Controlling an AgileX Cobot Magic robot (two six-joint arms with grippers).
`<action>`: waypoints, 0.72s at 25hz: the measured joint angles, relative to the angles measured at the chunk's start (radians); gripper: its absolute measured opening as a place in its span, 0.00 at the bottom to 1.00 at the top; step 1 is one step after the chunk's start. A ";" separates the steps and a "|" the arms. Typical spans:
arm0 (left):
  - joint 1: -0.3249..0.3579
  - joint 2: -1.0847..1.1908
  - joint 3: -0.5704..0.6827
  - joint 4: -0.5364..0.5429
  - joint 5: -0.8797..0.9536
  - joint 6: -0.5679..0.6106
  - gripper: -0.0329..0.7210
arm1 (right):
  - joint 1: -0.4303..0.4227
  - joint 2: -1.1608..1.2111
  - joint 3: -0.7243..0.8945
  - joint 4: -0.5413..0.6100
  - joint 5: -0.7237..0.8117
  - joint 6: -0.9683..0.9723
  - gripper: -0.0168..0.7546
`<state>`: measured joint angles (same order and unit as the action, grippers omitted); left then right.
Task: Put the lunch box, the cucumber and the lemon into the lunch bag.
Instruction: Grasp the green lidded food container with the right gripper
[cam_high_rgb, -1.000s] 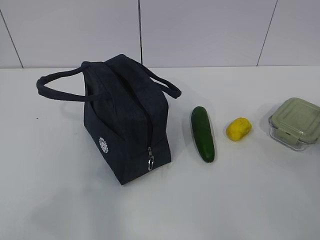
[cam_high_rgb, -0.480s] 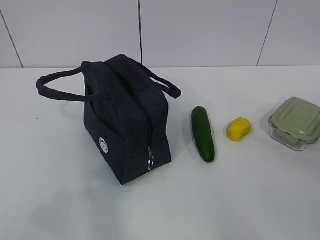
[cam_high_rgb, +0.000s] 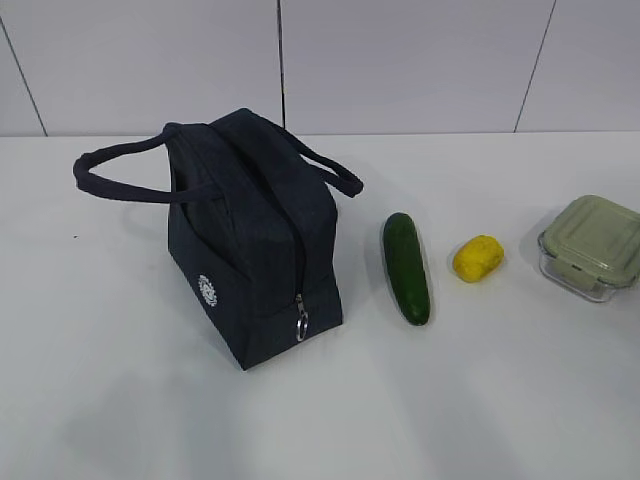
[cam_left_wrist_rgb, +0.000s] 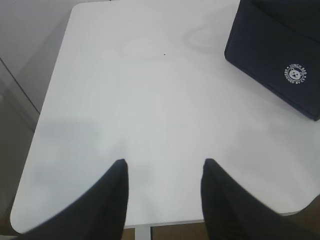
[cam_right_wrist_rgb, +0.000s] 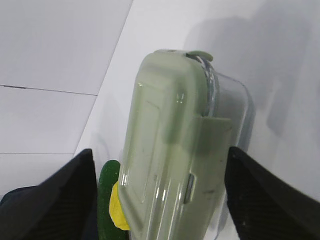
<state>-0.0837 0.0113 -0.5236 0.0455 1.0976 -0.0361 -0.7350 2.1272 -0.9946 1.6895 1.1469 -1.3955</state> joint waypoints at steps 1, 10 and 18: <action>0.000 0.000 0.000 0.000 0.000 0.000 0.50 | 0.000 0.002 -0.008 0.000 0.000 0.006 0.80; 0.000 0.000 0.000 0.000 0.000 0.000 0.50 | 0.036 0.077 -0.061 -0.037 0.000 0.067 0.79; 0.000 0.000 0.000 0.000 0.000 0.000 0.50 | 0.073 0.091 -0.088 -0.044 0.000 0.067 0.79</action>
<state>-0.0837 0.0113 -0.5236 0.0455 1.0976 -0.0361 -0.6619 2.2186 -1.0823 1.6460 1.1469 -1.3289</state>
